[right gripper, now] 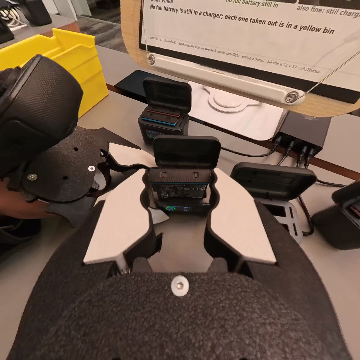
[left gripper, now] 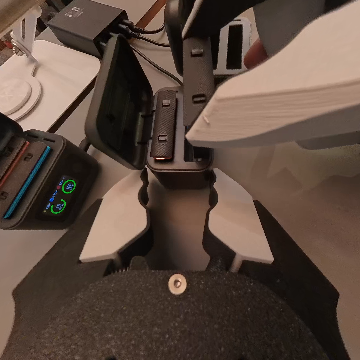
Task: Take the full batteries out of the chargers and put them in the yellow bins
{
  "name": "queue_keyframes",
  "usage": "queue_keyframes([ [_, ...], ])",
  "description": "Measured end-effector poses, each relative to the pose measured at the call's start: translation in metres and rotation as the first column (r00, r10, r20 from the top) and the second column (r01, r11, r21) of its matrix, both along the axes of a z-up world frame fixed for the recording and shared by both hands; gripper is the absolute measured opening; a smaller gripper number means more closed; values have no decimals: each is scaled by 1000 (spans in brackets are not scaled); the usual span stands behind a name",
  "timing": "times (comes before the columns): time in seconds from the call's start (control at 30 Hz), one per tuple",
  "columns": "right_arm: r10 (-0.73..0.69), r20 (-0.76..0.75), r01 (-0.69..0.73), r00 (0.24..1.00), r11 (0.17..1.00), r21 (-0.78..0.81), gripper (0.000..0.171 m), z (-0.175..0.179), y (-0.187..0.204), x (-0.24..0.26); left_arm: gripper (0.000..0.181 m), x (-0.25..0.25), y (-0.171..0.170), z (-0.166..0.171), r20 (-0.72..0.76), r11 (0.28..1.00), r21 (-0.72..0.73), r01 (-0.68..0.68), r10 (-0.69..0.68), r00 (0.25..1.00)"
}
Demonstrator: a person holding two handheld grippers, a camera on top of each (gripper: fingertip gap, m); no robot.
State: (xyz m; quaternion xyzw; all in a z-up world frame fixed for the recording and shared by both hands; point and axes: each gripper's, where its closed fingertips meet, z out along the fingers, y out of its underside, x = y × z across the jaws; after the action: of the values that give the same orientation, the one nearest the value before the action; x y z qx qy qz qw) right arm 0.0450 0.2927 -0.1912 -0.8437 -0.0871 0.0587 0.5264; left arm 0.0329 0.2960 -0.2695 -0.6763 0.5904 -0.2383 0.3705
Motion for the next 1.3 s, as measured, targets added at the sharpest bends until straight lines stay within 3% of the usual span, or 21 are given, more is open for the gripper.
queue_keyframes([
  [0.33,-31,-25,30,999,999,-21,60,-15,5,-1,60,0,0,0,1,1000,-9,1,-1,1000],
  [0.63,-43,-124,43,991,999,1,60,3,5,8,59,0,0,0,1,1000,-8,2,-1,1000],
  [0.93,-47,32,47,998,999,11,60,-13,6,0,59,0,0,0,2,1000,-9,1,-1,1000],
  [1.3,-62,82,63,995,998,-10,67,-20,3,5,59,-1,0,-1,2,1000,-12,2,-2,1000],
])
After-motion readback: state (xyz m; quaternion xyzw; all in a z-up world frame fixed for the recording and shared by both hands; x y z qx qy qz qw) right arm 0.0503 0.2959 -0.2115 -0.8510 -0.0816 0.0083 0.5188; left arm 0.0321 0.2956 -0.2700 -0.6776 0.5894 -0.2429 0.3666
